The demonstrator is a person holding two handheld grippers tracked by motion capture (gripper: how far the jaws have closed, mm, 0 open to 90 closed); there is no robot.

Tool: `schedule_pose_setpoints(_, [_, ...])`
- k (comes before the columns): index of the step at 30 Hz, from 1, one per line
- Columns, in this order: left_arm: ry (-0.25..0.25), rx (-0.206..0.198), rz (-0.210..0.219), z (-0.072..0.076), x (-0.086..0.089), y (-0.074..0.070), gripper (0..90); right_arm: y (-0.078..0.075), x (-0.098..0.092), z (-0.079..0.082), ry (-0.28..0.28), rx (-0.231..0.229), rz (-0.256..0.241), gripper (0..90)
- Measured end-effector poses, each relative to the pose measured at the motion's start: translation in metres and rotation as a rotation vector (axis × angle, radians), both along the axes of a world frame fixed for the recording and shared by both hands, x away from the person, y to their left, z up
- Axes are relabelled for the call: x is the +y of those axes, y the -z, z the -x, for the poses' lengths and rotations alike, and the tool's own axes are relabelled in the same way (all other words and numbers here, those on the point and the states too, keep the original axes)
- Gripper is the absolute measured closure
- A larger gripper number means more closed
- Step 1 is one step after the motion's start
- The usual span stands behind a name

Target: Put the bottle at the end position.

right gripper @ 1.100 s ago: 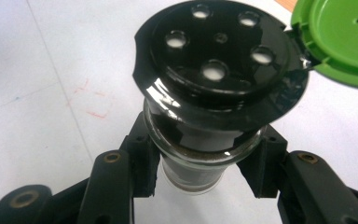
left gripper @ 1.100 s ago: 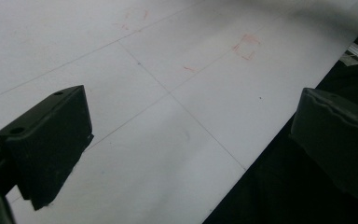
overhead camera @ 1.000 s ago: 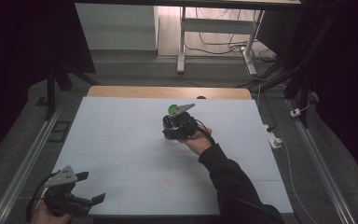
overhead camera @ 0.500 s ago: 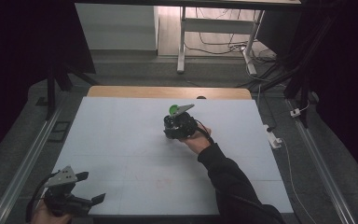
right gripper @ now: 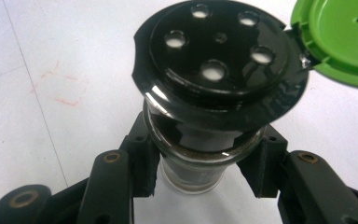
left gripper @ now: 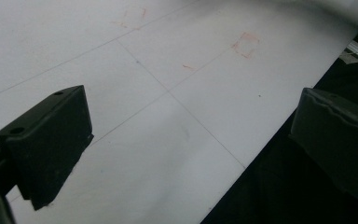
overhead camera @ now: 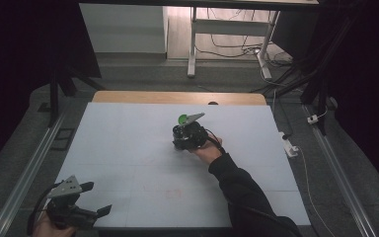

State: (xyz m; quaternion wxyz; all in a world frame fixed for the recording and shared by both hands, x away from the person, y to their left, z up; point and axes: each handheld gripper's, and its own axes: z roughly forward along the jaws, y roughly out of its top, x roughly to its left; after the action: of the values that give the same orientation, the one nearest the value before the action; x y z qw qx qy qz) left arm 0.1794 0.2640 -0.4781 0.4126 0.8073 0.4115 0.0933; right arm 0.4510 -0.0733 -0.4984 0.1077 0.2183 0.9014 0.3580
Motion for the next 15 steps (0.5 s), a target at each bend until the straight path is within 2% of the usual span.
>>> schedule_pose_setpoints(12, [0.002,0.001,0.0,-0.0001,-0.0001,0.0001,0.0,0.0011,-0.0013,0.0016,0.004,-0.006,-0.005,51.5])
schedule_pose_setpoints(15, [0.002,0.002,0.0,-0.0001,-0.0001,0.0001,0.0,0.0,-0.0008,0.0021,0.011,-0.001,-0.011,47.2])
